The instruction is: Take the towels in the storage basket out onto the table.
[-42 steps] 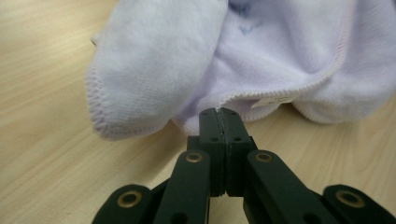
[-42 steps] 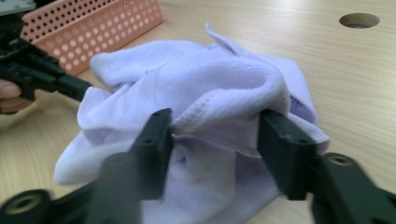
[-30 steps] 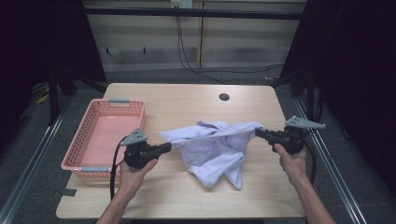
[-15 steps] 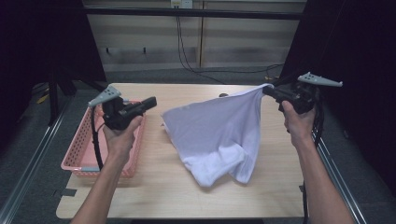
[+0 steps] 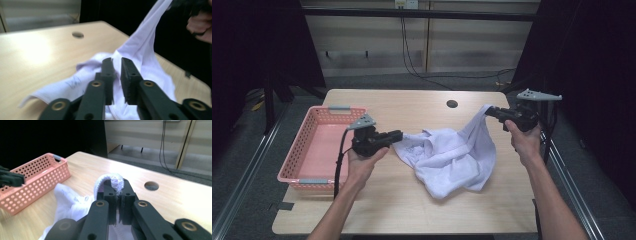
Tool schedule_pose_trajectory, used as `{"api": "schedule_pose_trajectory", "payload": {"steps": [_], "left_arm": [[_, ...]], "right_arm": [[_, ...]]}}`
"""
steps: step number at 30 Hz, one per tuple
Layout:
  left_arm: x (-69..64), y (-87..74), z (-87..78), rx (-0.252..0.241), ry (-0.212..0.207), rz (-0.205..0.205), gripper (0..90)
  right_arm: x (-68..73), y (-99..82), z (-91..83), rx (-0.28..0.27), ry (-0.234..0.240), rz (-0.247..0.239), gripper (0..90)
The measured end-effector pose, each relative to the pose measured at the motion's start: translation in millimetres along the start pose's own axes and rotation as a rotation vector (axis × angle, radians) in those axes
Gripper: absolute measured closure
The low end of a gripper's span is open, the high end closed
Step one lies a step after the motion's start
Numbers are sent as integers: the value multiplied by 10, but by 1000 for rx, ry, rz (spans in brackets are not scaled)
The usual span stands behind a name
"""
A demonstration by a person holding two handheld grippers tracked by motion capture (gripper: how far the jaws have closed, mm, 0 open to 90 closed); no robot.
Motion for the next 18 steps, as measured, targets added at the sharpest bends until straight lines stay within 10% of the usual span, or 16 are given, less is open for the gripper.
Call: {"api": "schedule_pose_trajectory", "payload": {"steps": [6, 18], "left_arm": [[-91, -254, 455, 70, -78, -12, 669], [-31, -473, 1008, 162, -50, -47, 500]], "right_arm": [[-31, -253, 47, -2, 34, 47, 864], [-69, -523, 41, 8, 58, 66, 864]]}}
Point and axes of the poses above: each handheld gripper's, and its own axes: z roughly forward along the jaws, y roughly out of its top, x roughly to its left, the point moved 8 cm from there along z, roughly forward along the jaws, and after that the axes turned 2 degrees about z, right-handed, at the moved point
